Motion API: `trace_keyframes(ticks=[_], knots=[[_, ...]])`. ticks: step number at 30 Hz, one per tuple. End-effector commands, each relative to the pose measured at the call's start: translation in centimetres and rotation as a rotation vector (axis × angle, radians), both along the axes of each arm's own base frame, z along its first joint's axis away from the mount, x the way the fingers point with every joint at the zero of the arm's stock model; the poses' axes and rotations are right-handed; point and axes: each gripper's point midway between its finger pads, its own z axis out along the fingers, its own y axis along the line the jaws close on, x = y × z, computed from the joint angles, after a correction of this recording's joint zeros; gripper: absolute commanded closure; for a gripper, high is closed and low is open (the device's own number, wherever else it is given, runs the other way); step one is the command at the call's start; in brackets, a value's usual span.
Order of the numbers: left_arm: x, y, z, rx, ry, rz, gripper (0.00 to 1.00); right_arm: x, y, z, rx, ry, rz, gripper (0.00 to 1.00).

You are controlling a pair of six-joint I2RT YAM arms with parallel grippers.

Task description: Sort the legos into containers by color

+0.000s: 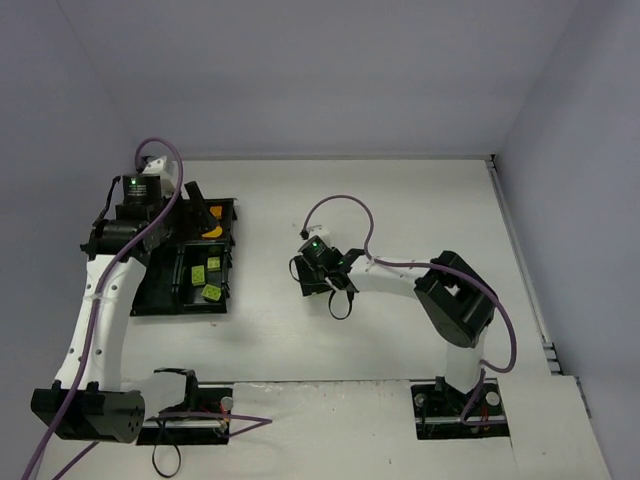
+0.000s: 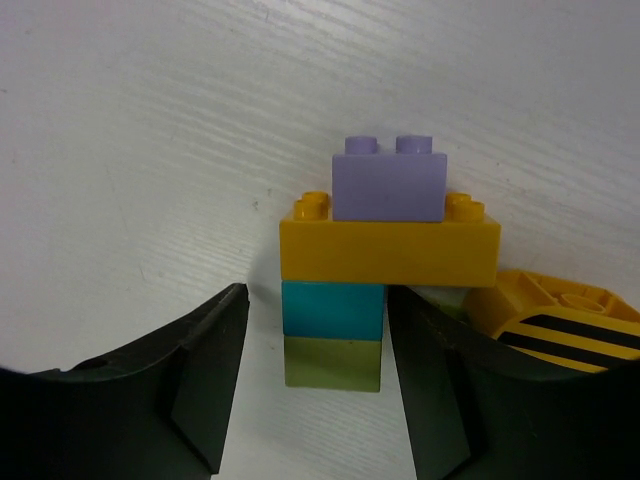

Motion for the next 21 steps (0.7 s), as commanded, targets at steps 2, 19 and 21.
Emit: trace_keyframes(ticks=[2,19,21], knots=[[-0.5,-0.3,0.3,-0.016,-0.011,-0.018,0.28,2.0,0.5,1.5,0.012,-0.073,-0.079,0.47],[-2.1,-12.3,3.2,-0.312,-0.049,-0.424,0.28,-1.0,0.7,12.9,0.123,-0.476,0.353,1.0],[-2.9,-14.7,3.0,-0.354,-0.025,-0.484,0.28,-2.1,0.4,15.8,0.165,-0.557,0.431,1.0]])
